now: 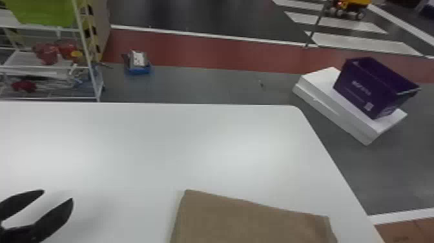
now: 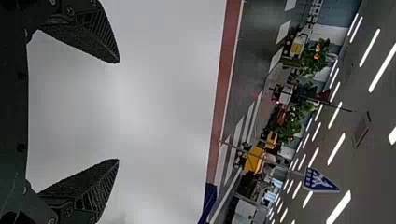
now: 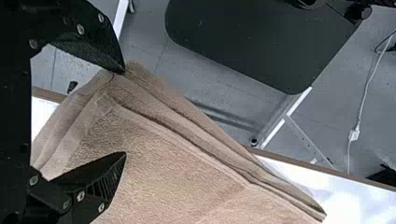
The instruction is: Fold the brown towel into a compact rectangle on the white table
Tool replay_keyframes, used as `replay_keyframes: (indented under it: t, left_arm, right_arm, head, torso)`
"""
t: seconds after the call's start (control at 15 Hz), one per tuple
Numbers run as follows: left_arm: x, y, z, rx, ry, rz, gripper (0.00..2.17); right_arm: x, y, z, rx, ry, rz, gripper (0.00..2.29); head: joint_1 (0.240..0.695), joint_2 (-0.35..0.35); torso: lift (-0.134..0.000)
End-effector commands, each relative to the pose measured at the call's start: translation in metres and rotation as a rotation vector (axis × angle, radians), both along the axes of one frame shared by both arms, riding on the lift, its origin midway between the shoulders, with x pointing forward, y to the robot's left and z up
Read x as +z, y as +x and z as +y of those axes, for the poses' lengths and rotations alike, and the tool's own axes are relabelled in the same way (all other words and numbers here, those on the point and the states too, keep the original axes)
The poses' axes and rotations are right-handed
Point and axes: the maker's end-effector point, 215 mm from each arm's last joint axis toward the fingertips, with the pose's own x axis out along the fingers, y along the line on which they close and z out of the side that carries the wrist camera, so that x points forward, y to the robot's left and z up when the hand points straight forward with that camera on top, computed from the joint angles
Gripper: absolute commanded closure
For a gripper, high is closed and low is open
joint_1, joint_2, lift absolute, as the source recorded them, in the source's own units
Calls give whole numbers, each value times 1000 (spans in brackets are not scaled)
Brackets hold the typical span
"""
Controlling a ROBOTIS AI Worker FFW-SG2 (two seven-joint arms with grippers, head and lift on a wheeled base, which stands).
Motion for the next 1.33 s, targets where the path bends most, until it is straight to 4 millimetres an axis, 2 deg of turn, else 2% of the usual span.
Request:
replay_keyframes:
  t: [0.0, 0.33, 0.4, 0.53, 0.73, 1.0, 1.27]
  left_arm:
    - [0, 0, -1, 1, -2, -2, 144]
    - [1, -1, -1, -1, -1, -5, 144]
    - [2, 0, -1, 1, 0, -6, 144]
    - [2, -1, -4, -4, -2, -5, 144]
    - [2, -2, -8, -12, -2, -4, 144]
    - [7, -2, -11, -18, 7, -15, 144]
    - [7, -3, -12, -21, 8, -13, 144]
  right_arm:
    - [1, -1, 3, 8, 9, -7, 525]
    - [2, -2, -4, -8, 4, -8, 529]
    - [3, -3, -5, -11, 5, -9, 603]
    - [9, -2, -6, -10, 14, -22, 1291]
    - [26, 4, -7, -25, 52, -57, 1700]
    - [52, 11, -10, -36, 85, -96, 1703]
    - [77, 18, -2, 11, 65, -133, 1703]
  head:
    - [695, -202]
    - [695, -200]
    - [695, -203]
    - [695, -211]
    - [695, -218]
    - [695, -231]
    - [695, -236]
  torso:
    - [-123]
    - [-123]
    - [-123]
    - [-123]
    - [-123]
    - [-123]
    - [-123]
